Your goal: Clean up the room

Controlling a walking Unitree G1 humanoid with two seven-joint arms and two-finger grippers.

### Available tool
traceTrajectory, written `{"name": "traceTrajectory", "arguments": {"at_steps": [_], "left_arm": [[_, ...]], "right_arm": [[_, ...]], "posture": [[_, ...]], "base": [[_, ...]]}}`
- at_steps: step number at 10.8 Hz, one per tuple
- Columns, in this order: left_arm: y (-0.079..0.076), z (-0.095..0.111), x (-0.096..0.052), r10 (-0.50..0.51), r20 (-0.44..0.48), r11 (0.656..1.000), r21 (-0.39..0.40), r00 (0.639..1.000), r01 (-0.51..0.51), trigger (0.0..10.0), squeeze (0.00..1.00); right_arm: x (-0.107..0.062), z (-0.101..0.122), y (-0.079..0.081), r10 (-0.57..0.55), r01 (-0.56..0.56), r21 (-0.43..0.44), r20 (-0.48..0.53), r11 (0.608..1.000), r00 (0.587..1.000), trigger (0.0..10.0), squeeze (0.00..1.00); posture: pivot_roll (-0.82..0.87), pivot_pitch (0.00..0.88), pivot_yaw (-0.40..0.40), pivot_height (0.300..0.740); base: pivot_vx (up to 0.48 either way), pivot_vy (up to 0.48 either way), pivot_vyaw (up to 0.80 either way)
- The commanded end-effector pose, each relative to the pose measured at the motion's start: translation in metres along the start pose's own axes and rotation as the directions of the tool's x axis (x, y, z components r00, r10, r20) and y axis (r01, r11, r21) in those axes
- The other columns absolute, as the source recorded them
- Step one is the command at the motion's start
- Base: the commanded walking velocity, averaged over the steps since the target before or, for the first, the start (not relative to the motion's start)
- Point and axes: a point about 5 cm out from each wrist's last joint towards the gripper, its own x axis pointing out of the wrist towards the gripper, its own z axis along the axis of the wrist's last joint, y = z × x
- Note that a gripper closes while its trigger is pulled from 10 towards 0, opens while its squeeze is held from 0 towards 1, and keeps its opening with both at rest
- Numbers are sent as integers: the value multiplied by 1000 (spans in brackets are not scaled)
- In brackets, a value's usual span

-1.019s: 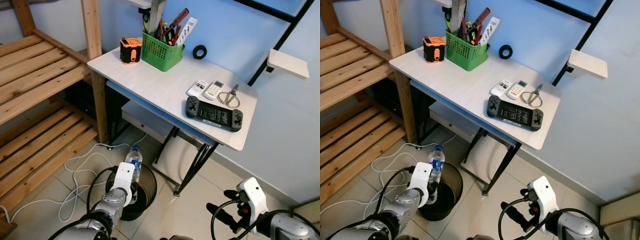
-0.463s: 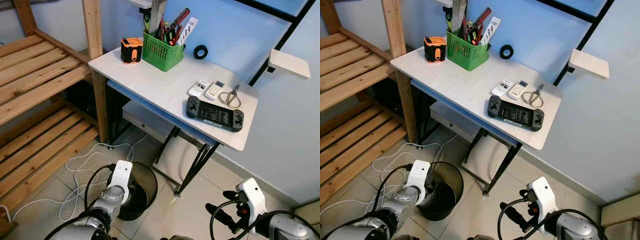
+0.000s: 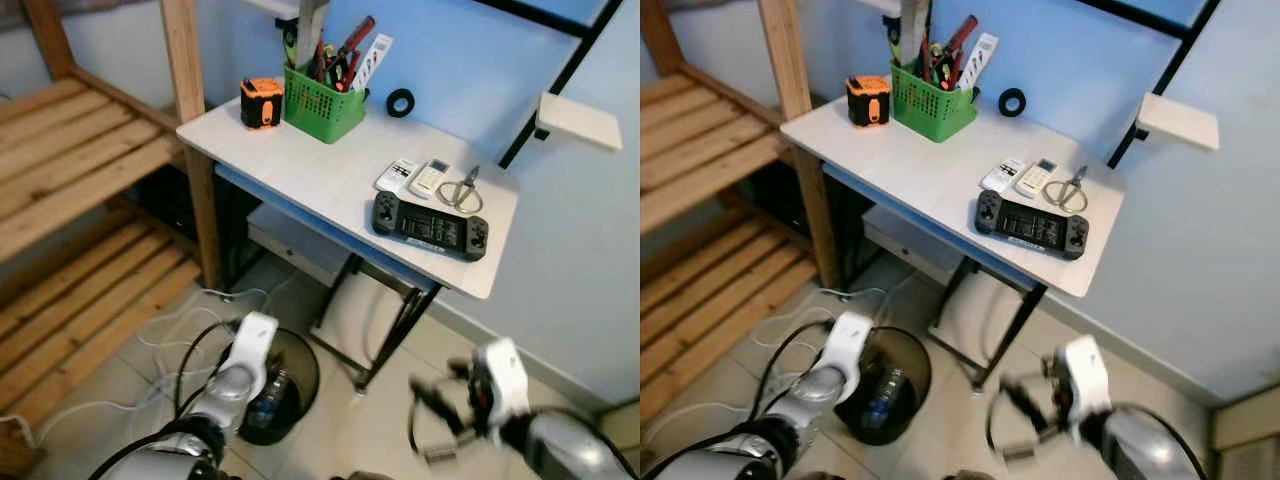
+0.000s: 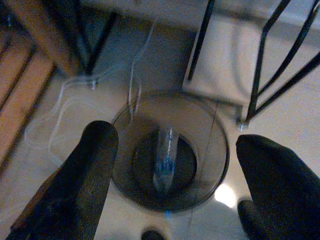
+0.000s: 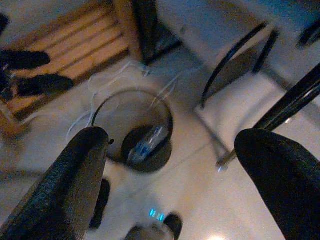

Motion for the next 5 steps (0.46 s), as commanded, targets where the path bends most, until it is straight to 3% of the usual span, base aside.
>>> {"name": "traceTrajectory", "arguments": {"at_steps": [1,2,3,4,5], "left_arm": [[-4,8,-1,-31,80,999,11,996,30,10000,0],[0,24,-2,-37,200,999,13,979,35,10000,0],[9,57,-13,-37,417,999,18,908,33,10000,0],[13,90,-34,-51,588,999,38,808,35,10000,0],[19,111,-47,-15,653,1000,6,757,15,10000,0]], "right_arm": [[0,9,-5,-78,78,-3,53,997,996,10000,0],[7,17,-3,-128,128,-2,103,992,986,10000,0],[13,28,-4,-220,218,29,182,975,958,10000,0],[14,36,-9,-325,322,53,243,945,914,10000,0],[12,42,-14,-395,396,57,286,916,873,10000,0]], "posture": [[-231,25,-61,740],[-210,0,-25,740],[-183,0,3,740],[-170,0,19,740],[-157,0,37,740]], "base": [[0,0,0],[0,0,0],[0,0,0],[0,0,0],[0,0,0]]}}
